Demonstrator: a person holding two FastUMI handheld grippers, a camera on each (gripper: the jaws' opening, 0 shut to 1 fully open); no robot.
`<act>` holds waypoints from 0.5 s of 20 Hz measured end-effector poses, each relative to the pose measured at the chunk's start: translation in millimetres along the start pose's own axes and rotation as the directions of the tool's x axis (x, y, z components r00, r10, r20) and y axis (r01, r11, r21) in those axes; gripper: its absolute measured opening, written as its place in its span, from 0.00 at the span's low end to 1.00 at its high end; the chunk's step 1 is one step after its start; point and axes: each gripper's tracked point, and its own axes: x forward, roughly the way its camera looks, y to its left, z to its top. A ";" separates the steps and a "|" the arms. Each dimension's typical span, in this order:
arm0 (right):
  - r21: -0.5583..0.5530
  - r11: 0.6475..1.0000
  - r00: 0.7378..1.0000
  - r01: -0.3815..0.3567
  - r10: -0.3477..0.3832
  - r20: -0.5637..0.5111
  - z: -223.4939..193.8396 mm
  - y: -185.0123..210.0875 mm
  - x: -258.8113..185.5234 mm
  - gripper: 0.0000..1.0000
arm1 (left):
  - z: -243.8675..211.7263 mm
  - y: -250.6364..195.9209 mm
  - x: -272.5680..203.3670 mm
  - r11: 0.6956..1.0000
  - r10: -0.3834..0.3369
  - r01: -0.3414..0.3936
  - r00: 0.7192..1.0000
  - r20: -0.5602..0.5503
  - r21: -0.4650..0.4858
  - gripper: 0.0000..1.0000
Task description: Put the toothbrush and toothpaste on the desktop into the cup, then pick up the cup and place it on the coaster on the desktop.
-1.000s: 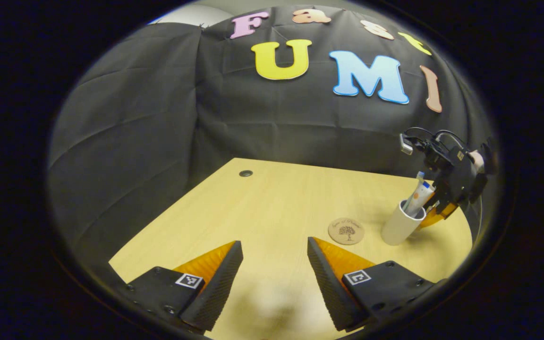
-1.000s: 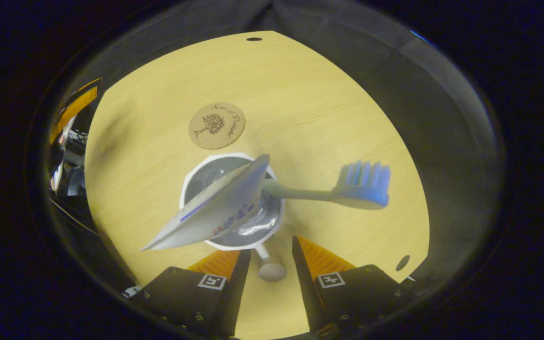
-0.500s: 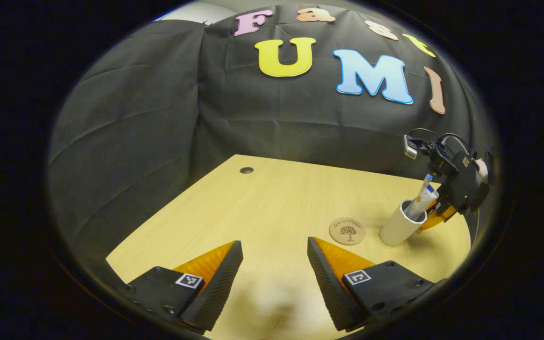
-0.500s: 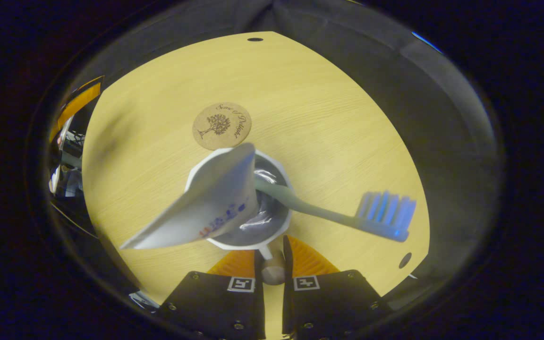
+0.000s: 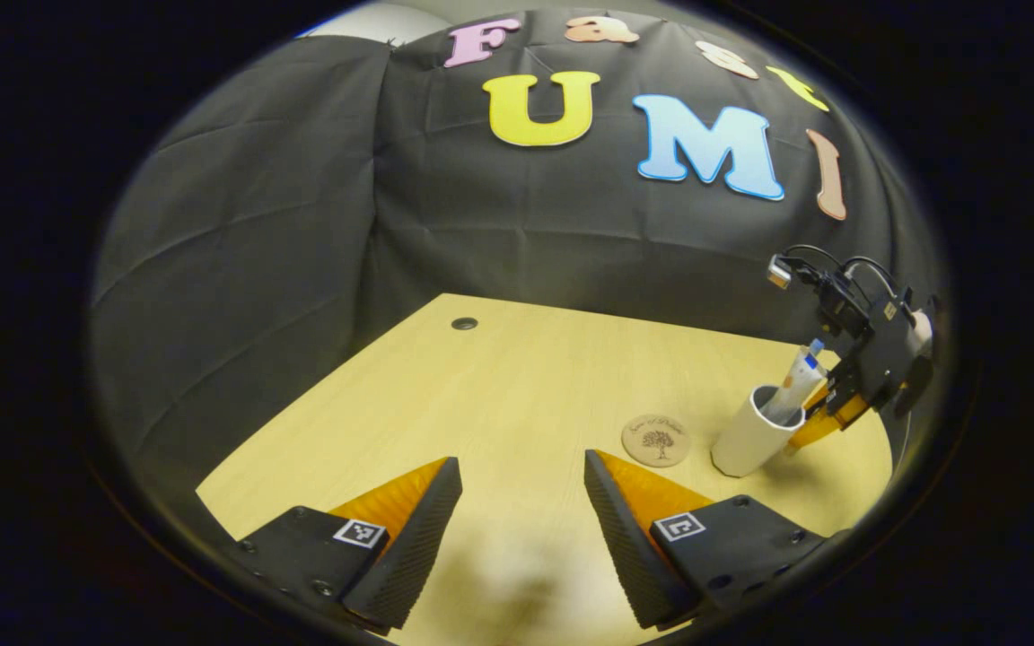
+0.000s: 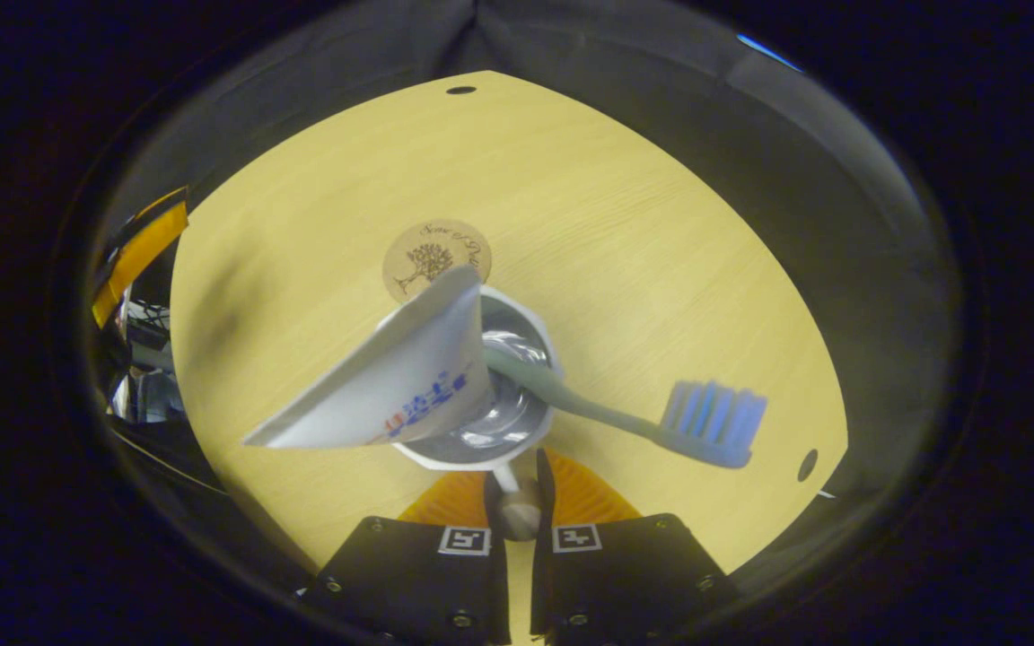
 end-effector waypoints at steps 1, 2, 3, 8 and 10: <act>0.013 1.000 1.000 -0.008 0.008 0.009 5.3 3.8 -0.3 0.11 | 0.1 0.5 -0.4 1.000 0.001 -0.001 1.000 0.000 -0.002 0.93; 0.022 1.000 1.000 -0.011 0.011 0.016 9.9 6.0 1.1 0.11 | 0.7 1.5 -0.4 1.000 0.003 -0.004 1.000 0.000 -0.003 0.93; 0.027 1.000 1.000 -0.012 0.011 0.024 14.9 7.4 1.5 0.11 | 1.4 2.9 -1.2 1.000 0.006 -0.006 1.000 -0.001 -0.005 0.93; 0.020 0.999 0.999 -0.028 0.027 0.047 42.5 21.5 4.2 0.10 | 1.0 16.7 -2.7 0.999 0.030 -0.030 1.000 0.001 -0.015 0.93; 0.017 0.999 0.998 -0.031 0.030 0.053 54.3 24.8 2.0 0.10 | 0.0 17.5 -4.2 0.999 0.039 -0.039 0.999 0.001 -0.018 0.93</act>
